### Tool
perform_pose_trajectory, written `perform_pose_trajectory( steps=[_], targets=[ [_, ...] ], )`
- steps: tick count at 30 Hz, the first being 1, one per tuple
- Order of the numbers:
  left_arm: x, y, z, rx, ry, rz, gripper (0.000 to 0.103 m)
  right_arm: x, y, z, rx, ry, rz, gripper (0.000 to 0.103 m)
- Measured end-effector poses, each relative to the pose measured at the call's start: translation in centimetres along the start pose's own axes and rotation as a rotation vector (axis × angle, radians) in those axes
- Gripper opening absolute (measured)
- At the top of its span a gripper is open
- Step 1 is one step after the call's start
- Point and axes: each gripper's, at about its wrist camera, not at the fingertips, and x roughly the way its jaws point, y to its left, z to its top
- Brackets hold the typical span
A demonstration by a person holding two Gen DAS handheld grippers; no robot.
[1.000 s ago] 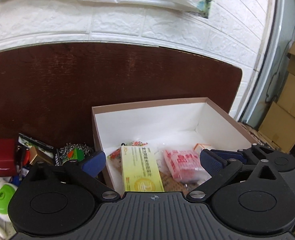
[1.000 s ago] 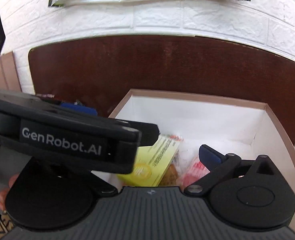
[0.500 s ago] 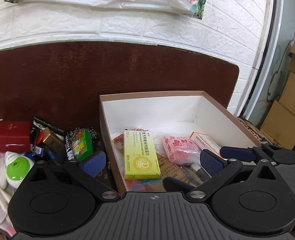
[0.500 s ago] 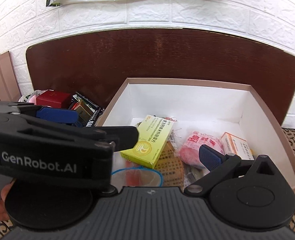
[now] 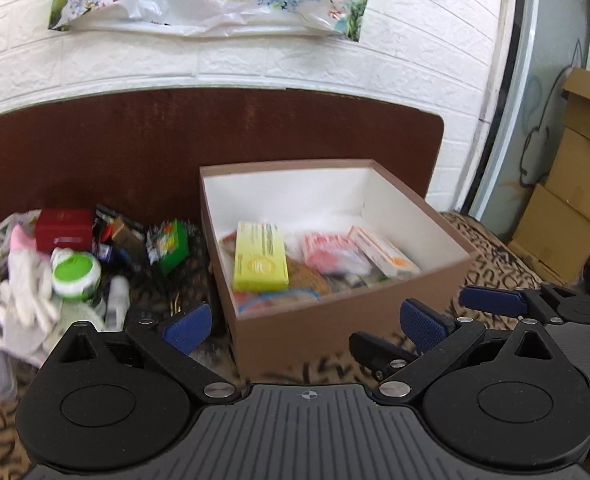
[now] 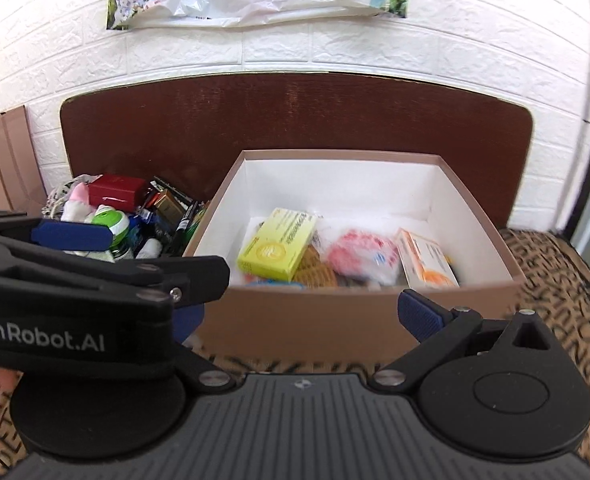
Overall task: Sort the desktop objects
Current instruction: 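Withdraw the left tool away from the brown box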
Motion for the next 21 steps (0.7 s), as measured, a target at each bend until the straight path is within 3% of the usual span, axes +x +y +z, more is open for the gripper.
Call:
perform_pose_trajectory(
  steps=[5, 12, 21],
  targets=[
    [-3.0, -2.2, -2.7, 0.034, -0.035, 0.076, 0.103, -3.3, 0.7, -2.2, 0.031, -0.003, -0.009, 0.103],
    [-5.7, -4.0, -5.0, 0.051, -0.054, 0.098, 0.103, -6.8, 1.5, -4.9, 0.033, 0.004, -0.039, 0.103],
    [-6.6, -4.9, -6.0, 0.063, -0.028, 0.073, 0.103, -8.6, 1.1, -6.4, 0.075, 0.004, -0.066, 0.103]
  ],
)
